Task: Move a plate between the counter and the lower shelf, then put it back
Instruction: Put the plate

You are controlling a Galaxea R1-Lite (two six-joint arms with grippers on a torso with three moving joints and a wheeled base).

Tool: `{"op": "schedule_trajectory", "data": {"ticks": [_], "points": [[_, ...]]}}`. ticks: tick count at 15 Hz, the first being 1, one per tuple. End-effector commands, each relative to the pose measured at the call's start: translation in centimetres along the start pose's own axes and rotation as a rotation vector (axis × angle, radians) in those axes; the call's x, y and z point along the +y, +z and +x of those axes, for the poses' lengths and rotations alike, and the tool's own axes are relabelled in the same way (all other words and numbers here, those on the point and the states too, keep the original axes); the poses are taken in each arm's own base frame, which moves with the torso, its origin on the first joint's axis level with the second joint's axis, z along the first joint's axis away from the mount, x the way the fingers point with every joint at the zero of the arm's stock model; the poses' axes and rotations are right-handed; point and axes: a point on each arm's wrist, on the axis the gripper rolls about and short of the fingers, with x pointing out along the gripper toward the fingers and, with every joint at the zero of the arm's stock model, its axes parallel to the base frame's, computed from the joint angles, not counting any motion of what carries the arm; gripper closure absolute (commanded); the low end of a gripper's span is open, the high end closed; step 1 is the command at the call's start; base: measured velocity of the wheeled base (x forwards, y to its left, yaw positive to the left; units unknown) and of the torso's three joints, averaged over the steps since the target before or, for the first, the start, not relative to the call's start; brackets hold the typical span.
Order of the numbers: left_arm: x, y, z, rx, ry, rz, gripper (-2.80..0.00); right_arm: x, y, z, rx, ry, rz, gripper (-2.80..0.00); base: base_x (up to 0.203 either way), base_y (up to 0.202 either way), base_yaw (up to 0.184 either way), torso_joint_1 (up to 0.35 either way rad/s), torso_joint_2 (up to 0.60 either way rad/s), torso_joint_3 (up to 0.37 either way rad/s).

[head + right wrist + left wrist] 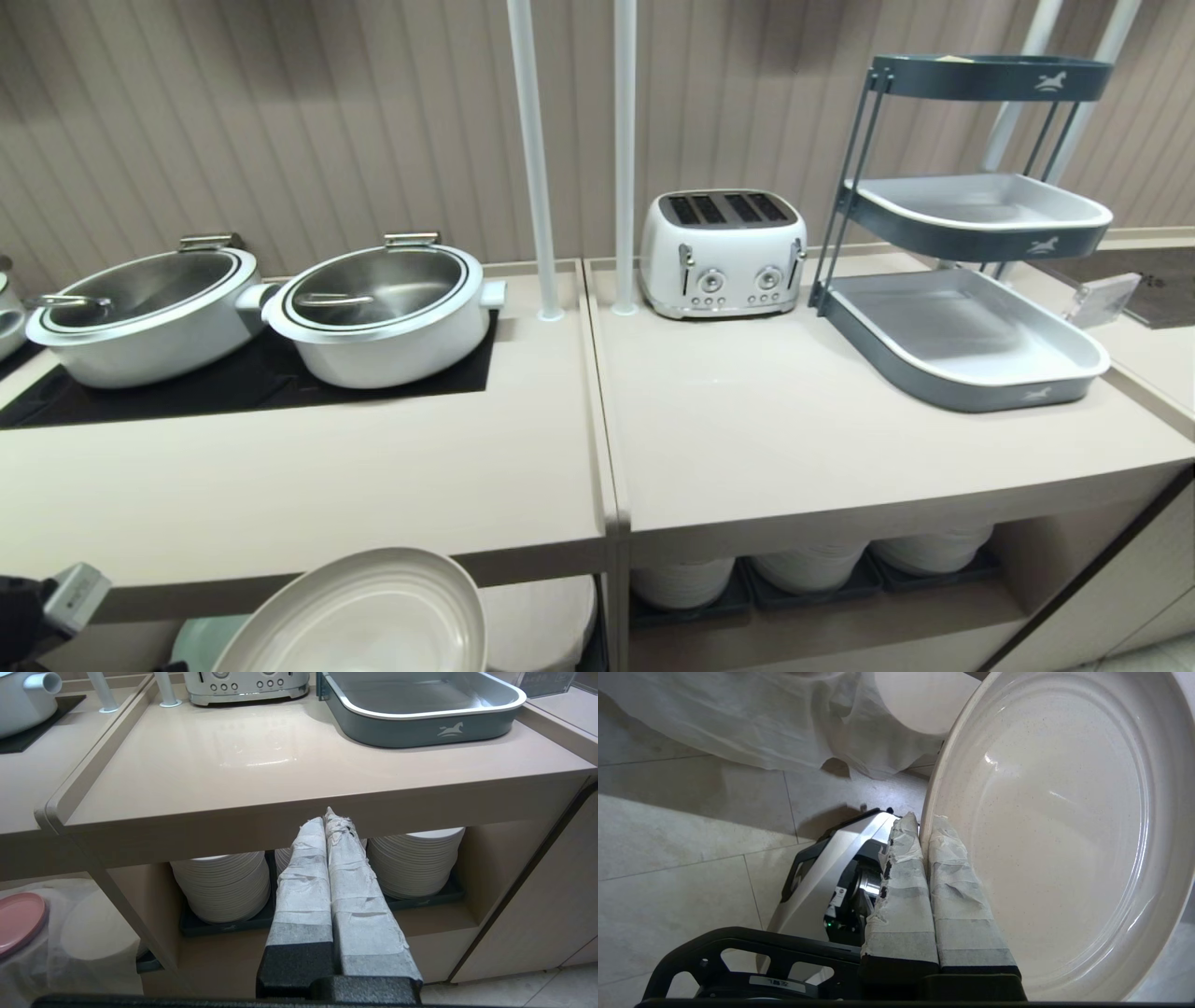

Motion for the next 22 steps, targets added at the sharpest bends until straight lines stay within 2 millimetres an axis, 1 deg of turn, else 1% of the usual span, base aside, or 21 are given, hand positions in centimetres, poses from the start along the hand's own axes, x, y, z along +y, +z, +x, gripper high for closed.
{"op": "schedule_trajectory", "data": {"ticks": [1,22], "points": [[-0.05,-0.03,0.03,0.006,-0.005,0.001,0.0,0.0,0.0,0.0,0.0,0.0,0.0,0.0,0.0,0.0,0.0,0.0,0.0,0.0],[-0.07,0.03,0.04,0.015,-0.021,-0.023,0.0,0.0,0.0,0.0,0.0,-0.001,0.0,0.0,0.0,0.0,0.0,0.0,0.0,0.0]]}}
